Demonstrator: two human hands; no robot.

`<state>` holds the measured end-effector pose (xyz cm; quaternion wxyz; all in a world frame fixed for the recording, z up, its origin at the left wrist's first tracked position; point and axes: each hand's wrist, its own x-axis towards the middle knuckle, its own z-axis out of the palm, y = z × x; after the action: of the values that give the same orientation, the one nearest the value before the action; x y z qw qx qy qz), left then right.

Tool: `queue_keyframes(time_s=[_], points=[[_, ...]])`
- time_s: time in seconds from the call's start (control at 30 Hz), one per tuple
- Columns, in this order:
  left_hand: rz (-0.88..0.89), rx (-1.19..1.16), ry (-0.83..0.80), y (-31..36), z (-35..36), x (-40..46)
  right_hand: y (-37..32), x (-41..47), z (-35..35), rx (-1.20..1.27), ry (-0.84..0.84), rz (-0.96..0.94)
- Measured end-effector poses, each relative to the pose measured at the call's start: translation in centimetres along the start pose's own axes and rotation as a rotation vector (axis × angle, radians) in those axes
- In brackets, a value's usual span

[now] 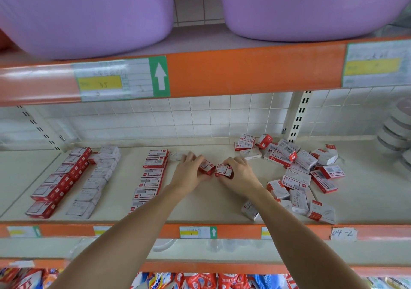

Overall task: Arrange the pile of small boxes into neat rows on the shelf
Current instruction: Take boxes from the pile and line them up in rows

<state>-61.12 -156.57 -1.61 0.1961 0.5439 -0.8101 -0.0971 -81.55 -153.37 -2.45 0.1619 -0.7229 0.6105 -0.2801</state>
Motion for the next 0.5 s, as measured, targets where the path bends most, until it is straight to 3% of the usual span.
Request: queue_keyframes(time_s=[0.5], points=[[-0.002, -0.095, -0.104, 0.97, -0.01, 0.28, 0.28, 0.15, 0.14, -0.049, -0.022, -0.073]])
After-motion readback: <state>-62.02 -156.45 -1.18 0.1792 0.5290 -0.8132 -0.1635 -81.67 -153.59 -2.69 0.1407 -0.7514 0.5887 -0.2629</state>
